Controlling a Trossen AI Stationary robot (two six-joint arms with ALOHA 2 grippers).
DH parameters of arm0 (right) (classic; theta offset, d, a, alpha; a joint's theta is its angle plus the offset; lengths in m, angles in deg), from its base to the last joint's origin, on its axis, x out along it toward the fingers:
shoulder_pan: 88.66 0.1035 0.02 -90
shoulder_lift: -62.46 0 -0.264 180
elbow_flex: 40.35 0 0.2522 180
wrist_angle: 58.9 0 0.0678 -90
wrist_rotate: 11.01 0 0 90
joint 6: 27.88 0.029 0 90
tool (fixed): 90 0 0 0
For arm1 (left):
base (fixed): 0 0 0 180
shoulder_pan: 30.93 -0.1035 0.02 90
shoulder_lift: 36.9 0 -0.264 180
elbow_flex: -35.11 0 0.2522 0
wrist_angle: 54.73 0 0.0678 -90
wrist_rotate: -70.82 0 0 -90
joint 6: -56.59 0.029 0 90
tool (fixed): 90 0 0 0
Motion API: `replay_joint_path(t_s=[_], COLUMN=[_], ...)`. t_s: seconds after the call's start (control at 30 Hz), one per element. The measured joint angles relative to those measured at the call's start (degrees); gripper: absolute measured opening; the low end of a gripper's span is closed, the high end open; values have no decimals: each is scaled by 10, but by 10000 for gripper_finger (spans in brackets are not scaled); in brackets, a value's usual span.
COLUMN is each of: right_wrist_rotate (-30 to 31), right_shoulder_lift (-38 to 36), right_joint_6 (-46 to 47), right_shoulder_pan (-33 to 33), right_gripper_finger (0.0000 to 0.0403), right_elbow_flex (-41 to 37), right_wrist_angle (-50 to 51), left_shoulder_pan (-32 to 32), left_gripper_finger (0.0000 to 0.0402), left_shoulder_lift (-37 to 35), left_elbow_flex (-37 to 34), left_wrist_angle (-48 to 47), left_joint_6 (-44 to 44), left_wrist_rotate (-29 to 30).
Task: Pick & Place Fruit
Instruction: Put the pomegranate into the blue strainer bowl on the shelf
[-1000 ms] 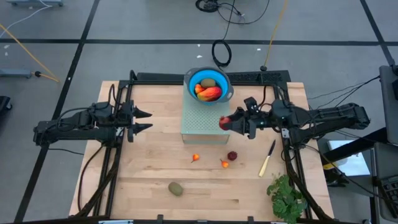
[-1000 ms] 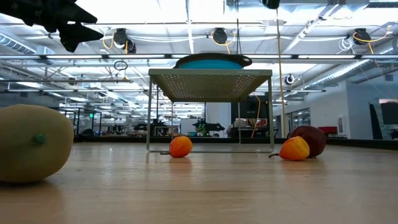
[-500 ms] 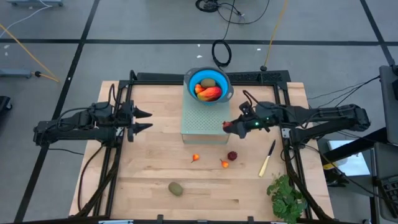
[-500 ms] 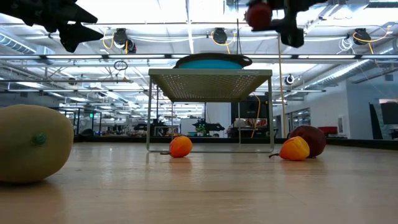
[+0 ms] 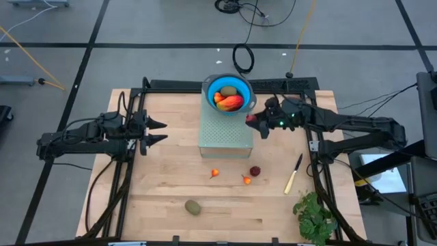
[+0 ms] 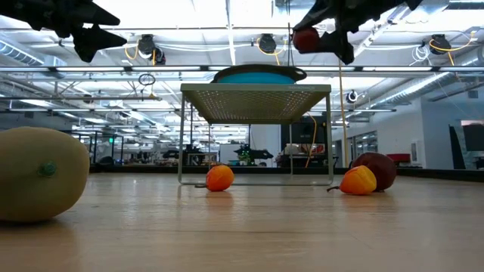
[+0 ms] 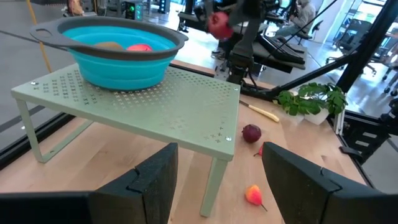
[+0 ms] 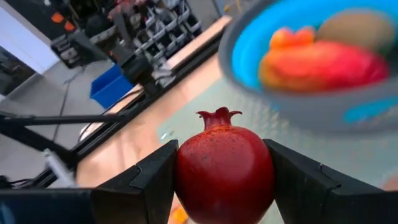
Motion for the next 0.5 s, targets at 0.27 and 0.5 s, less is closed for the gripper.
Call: replay_joint_path(t_s=[0.27, 0.5], right_wrist_rotate=[-3, -4], right_shoulder_lift=[0, 7], right_joint_6=[-66, -107], right_shoulder_pan=[-76, -127], right_gripper_finger=[215, 215], right_elbow_flex=[45, 72], right_wrist_angle=[0, 3], left_shoulder_pan=[0, 0], left_gripper_finger=[235, 235], left_shoulder_lift=[0, 0], left_elbow_flex=[0, 0], left_wrist_angle=[0, 0], left_joint_6=[1, 1], left_wrist_rotate=[33, 57])
